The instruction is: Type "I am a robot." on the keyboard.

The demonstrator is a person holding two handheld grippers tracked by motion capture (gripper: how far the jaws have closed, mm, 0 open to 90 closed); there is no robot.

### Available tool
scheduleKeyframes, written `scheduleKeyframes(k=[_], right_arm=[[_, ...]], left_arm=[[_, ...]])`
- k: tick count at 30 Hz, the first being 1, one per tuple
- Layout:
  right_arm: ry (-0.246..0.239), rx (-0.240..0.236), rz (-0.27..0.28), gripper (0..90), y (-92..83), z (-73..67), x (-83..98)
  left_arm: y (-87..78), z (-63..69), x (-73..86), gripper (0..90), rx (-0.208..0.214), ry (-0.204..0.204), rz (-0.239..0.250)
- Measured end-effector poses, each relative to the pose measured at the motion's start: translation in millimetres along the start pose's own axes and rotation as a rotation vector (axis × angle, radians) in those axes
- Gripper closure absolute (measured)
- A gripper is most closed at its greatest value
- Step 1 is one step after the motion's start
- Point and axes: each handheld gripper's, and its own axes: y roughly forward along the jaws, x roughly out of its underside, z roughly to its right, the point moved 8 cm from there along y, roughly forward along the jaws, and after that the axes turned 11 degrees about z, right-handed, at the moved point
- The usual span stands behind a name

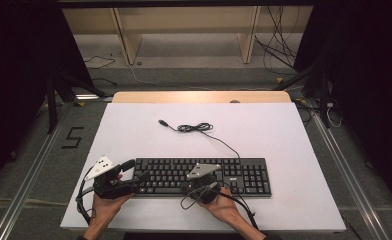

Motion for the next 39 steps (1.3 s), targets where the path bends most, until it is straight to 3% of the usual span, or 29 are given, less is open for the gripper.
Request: scheduleKeyframes(k=[6, 11, 15, 17, 21, 25, 39], right_arm=[[0.02, -0.01, 0.043, 87.6, -7.9, 1.7, -7.5], [0.029, -0.008, 0.059, 80.1, -11.7, 3.2, -9.9], [0.039, -0.012, 0.085, 71.3, -17.2, 4.8, -13.8], [0.046, -0.007, 0.101, 62.4, -20.5, 6.6, -16.1], [0.063, 0.018, 0.118, 47.2, -28.6, 13.3, -19.6], [0.073, 0.04, 0.145, 38.6, -36.7, 20.0, -23.2], [0.085, 0.083, 0.215, 30.4, -64.2, 30.3, -27.8]], left_arm=[[0.5, -0.3, 0.8, 24.2, -0.003, 0.004, -0.006], [1.3, -0.3, 1.8, 24.2, -0.005, 0.002, -0.012], [1.6, -0.9, 2.4, 24.2, -0.007, 0.006, -0.019], [2.3, -1.0, 2.8, 24.2, -0.011, 0.003, -0.02], [4.1, -0.5, 4.4, 24.2, -0.012, 0.001, -0.032], [6.1, 0.1, 6.0, 24.2, -0.011, -0.001, -0.045], [19.5, 3.1, 12.9, 24.7, 0.001, 0.009, -0.103]])
